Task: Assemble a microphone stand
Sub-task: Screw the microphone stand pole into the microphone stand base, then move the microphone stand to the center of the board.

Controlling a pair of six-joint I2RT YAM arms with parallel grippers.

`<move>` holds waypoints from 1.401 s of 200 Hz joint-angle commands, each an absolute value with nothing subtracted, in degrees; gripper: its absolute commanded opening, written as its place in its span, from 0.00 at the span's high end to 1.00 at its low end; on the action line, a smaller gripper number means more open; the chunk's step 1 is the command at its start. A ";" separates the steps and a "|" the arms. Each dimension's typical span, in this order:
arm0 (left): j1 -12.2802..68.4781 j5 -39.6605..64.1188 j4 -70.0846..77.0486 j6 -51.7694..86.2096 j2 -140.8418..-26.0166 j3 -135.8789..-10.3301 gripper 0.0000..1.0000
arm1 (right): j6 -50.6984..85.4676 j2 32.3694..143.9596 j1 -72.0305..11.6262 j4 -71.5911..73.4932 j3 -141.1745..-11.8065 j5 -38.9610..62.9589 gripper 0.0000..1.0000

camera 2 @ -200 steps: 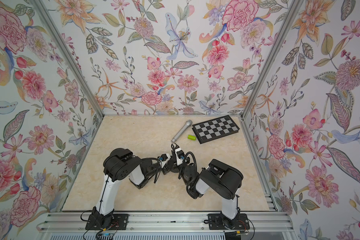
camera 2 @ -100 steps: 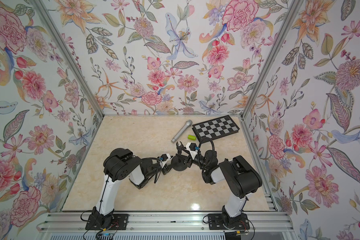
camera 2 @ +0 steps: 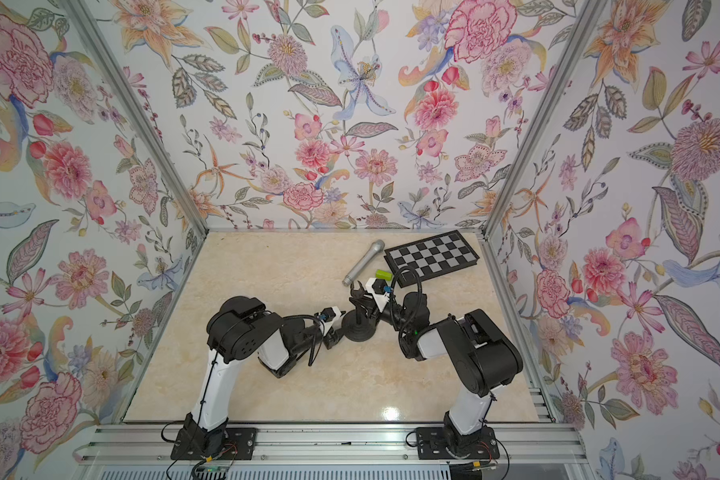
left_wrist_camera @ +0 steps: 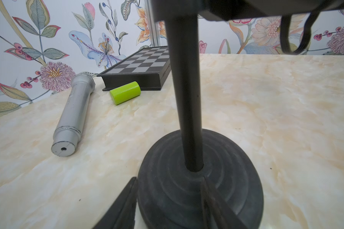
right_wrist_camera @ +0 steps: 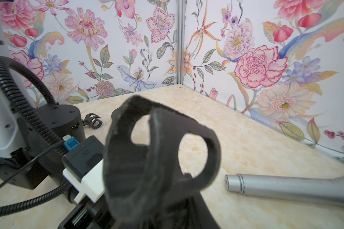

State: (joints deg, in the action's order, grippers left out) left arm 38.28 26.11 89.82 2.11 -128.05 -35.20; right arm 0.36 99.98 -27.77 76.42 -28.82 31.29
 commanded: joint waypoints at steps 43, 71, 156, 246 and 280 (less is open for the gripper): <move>38.67 24.46 83.57 0.31 -130.17 -35.22 0.49 | 6.20 104.83 -49.21 75.09 -28.37 -34.17 1.00; 38.58 23.48 82.07 -0.09 -129.12 -35.00 0.49 | 1.65 108.11 -54.79 77.38 -31.02 -40.72 1.00; 38.51 24.02 82.09 0.34 -129.47 -35.29 0.49 | -3.47 96.54 -37.53 77.08 -22.29 22.10 0.34; 38.45 24.83 83.36 0.88 -129.77 -35.12 0.49 | -9.91 94.90 -25.34 54.52 -34.03 44.59 0.41; 38.47 24.46 83.00 1.29 -129.44 -35.08 0.49 | -9.49 96.92 -25.14 54.17 -36.70 44.74 0.56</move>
